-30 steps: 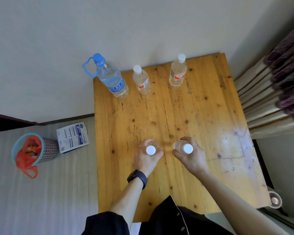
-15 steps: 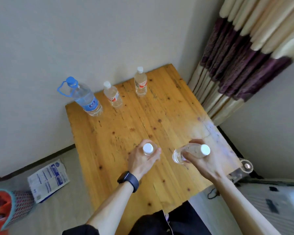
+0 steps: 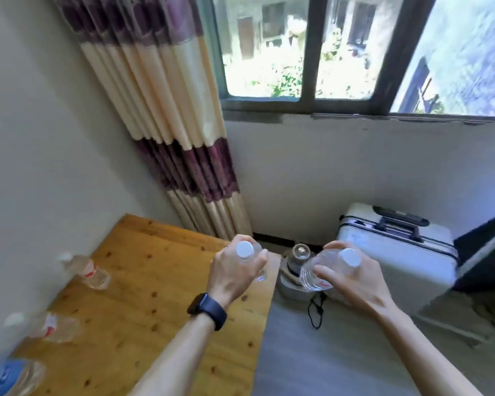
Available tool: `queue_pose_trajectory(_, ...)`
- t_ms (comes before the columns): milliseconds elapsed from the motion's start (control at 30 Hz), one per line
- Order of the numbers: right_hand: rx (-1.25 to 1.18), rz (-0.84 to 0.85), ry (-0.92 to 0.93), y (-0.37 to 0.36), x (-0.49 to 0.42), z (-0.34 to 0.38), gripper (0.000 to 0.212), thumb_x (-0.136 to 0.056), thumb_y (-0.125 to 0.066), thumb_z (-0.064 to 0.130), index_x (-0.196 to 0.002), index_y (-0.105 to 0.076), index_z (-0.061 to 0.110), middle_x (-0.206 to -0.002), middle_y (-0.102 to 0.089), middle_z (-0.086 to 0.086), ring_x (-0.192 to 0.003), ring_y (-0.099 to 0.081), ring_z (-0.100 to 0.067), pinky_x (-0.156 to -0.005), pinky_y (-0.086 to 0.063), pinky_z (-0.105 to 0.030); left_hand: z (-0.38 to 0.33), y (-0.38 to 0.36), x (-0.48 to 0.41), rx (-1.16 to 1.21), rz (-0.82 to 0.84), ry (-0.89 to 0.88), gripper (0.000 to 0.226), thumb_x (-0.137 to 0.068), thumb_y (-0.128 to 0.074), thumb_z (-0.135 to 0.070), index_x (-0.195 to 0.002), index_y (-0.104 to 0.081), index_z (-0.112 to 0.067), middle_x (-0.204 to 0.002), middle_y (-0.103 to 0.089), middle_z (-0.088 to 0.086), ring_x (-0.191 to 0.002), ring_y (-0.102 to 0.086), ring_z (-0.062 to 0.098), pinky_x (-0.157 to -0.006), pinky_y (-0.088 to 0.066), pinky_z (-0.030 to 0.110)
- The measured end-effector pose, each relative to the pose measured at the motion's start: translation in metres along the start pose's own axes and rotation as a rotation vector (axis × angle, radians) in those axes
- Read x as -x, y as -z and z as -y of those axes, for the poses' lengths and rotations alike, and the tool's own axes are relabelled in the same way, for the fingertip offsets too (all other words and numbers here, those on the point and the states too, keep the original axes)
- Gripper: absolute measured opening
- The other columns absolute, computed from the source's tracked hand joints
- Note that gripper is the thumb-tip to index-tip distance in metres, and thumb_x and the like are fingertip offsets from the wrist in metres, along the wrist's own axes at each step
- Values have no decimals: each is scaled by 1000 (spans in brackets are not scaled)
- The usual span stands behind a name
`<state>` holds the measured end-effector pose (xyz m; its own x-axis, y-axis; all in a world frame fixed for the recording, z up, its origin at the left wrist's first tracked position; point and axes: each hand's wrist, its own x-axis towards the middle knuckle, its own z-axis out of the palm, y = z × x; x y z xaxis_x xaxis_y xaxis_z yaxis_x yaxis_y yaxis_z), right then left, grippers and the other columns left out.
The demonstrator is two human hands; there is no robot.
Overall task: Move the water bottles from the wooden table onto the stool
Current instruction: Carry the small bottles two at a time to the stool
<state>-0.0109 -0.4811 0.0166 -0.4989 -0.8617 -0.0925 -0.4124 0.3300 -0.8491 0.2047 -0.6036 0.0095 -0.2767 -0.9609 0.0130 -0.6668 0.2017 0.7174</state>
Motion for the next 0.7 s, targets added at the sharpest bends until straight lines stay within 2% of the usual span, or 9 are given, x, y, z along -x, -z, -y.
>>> queue_pose_trajectory(200, -17, -282, -70, 158, 63, -77, 35, -67, -88, 30, -95, -68, 37, -87, -72, 19, -83, -66, -2, -74, -51, -26, -151, -100, 28, 137, 105, -156, 22, -77, -72, -50, -90, -65, -33, -75, -71, -14, -76, -66, 10, -73, -50, 27)
queue_pose_trajectory(233, -16, -337, -81, 184, 77, -88, 35, -66, -88, 30, -94, -68, 38, -84, -71, 20, -80, -66, -1, -73, -52, -26, -178, -119, 37, 153, 135, -193, 20, -79, -73, -48, -90, -66, -32, -74, -70, -17, -74, -65, 7, -71, -47, 24)
queue_pose_trajectory(300, -18, -443, -123, 236, 109, -114, 34, -65, -88, 29, -90, -67, 40, -81, -70, 21, -75, -64, 2, -68, -49, -16, -230, -158, 57, 172, 220, -275, 23, -77, -71, -52, -90, -66, -34, -74, -70, -19, -73, -65, 2, -71, -46, 22)
queue_pose_trajectory(367, -24, -559, -187, 286, 143, -141, 34, -64, -88, 28, -90, -68, 37, -81, -71, 16, -77, -63, -2, -64, -43, -6, -283, -200, 82, 183, 309, -346, 31, -69, -64, -60, -90, -65, -37, -78, -72, -17, -78, -68, 5, -76, -53, 27)
queue_pose_trajectory(467, -22, -701, -252, 357, 191, -176, 36, -62, -89, 28, -90, -68, 34, -81, -71, 11, -77, -59, 2, -64, -42, -5, -358, -260, 123, 225, 470, -476, 29, -68, -65, -62, -89, -65, -41, -76, -73, -18, -78, -69, 4, -80, -56, 32)
queue_pose_trajectory(567, -19, -870, -327, 417, 237, -208, 36, -65, -90, 20, -92, -69, 31, -83, -71, 13, -74, -58, 12, -63, -40, -2, -431, -314, 166, 285, 632, -603, 18, -76, -71, -53, -90, -65, -44, -78, -72, -23, -78, -67, -2, -83, -57, 32)
queue_pose_trajectory(700, -14, -1099, -427, 488, 292, -252, 35, -65, -90, 24, -88, -67, 37, -80, -70, 22, -75, -61, 5, -64, -43, -8, -529, -383, 219, 324, 791, -753, 21, -74, -68, -52, -91, -69, -41, -83, -72, -24, -83, -67, -5, -85, -56, 34)
